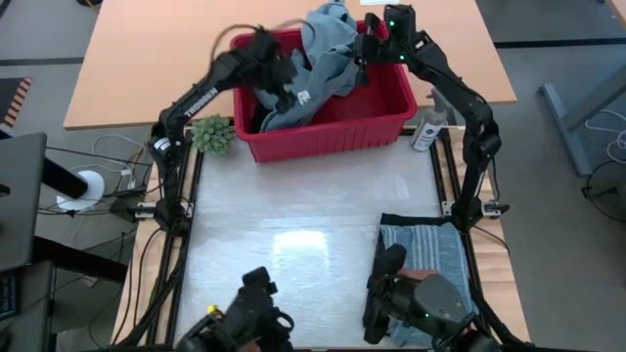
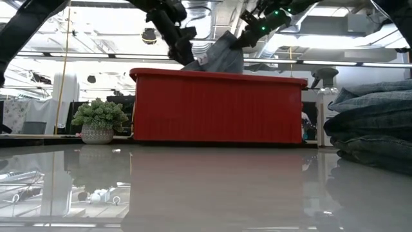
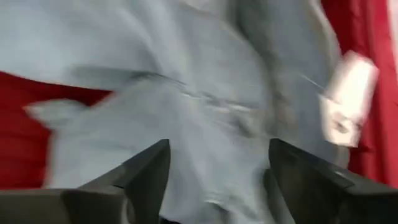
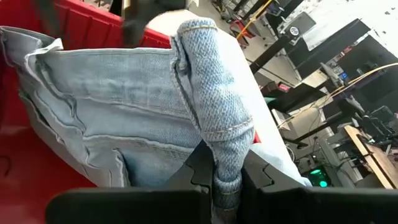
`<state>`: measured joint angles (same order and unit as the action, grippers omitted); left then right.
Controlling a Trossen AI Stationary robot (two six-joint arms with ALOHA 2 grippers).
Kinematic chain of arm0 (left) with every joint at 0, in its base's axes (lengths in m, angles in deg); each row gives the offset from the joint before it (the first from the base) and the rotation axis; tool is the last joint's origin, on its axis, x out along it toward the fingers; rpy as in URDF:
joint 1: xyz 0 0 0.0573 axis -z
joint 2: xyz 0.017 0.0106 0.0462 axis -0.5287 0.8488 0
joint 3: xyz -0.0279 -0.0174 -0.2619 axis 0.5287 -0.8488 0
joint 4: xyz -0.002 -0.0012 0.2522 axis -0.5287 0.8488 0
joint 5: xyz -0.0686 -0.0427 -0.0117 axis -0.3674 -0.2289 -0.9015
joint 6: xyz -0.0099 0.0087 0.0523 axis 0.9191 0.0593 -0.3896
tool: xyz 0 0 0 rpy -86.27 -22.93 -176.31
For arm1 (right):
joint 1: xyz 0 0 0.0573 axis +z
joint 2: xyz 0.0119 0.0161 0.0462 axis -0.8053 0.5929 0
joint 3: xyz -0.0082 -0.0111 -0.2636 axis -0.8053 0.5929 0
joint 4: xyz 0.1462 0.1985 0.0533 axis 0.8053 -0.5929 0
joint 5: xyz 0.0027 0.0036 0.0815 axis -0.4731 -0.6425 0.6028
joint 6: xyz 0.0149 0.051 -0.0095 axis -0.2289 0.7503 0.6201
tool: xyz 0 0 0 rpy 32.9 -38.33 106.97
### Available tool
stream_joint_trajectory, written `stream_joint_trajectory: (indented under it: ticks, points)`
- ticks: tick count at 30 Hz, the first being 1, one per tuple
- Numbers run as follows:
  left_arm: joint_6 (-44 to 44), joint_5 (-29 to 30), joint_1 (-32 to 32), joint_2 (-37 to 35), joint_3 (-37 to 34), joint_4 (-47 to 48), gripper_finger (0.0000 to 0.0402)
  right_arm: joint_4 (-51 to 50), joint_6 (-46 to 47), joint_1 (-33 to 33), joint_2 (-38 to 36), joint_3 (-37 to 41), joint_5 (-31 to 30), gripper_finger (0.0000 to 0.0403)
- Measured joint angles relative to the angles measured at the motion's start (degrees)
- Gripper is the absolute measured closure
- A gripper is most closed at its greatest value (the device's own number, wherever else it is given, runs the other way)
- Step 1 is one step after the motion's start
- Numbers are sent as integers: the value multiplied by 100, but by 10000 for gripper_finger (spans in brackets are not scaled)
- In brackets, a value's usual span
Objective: Fold Laundry from Bin
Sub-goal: Fold the light blue denim pants
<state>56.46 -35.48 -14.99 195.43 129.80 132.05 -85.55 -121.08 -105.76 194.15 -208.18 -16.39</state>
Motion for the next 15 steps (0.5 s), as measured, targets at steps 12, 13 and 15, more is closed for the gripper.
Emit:
stream_joint_trajectory:
  ticks: [12,13,15]
  points:
    - [313,-253,-57,-269,59,-5,109,-1,-11,-91,0,-2,3,351]
    - [380,-384,-138,-380,67,-5,109,-3,-13,-91,0,-2,3,351]
    - [545,-687,-289,-598,71,13,109,-18,-13,-108,0,-4,5,351]
